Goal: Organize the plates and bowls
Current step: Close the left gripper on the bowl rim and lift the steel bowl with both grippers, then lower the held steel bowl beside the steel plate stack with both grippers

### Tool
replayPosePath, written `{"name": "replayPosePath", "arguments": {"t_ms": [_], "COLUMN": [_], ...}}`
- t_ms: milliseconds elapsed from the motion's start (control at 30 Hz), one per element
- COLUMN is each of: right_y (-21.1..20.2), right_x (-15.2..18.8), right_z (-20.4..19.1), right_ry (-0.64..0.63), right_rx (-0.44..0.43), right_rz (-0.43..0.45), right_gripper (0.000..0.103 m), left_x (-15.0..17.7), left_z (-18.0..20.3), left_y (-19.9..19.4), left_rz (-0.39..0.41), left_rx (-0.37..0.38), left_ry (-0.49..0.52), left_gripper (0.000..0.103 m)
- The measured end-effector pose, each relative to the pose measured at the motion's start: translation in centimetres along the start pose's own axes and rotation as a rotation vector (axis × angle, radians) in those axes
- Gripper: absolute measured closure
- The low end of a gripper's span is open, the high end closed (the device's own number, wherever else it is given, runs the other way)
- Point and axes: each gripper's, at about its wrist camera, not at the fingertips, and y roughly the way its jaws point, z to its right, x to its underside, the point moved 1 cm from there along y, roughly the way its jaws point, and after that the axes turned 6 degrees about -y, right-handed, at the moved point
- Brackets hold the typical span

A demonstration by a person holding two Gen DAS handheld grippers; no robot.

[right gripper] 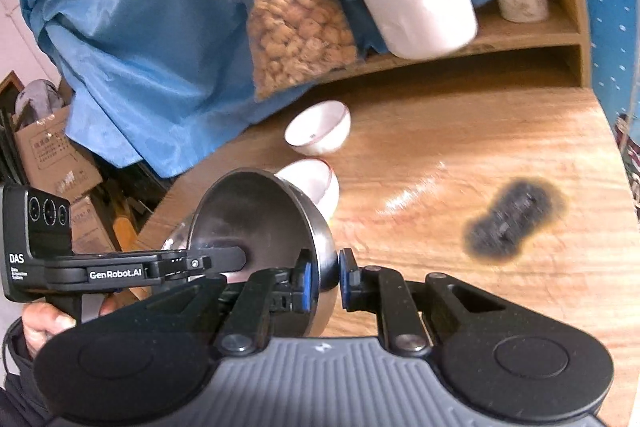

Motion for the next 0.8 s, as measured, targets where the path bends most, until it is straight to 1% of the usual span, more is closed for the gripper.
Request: {"name": "replayPosePath", "arguments": {"t_ms": [267,633,800], "right_y": [-0.3,0.6,1.0], "right_x": [1.9,2.3,2.1], "right_z": [1.0,1.7,2.1], "right_ry": [0.039,0.059,0.059], "right_rx": [-0.003,-0.026,-0.037], "right_rz": [-0.036,-0.046,-0.050], "right_gripper": [0.087,0.087,0.087], "left_x": [1.0,1.3,1.3], "left_z": [0.2,0.2,0.1], "left_y": [0.9,1.3,1.9], "left_rz": [-0.069,-0.086,-0.114], "left_rx": [-0.017,-0.066,-0.079], "left_ry": [0.003,-0.012,-0.017], "left_gripper": [0.091,0.091,0.090]}}
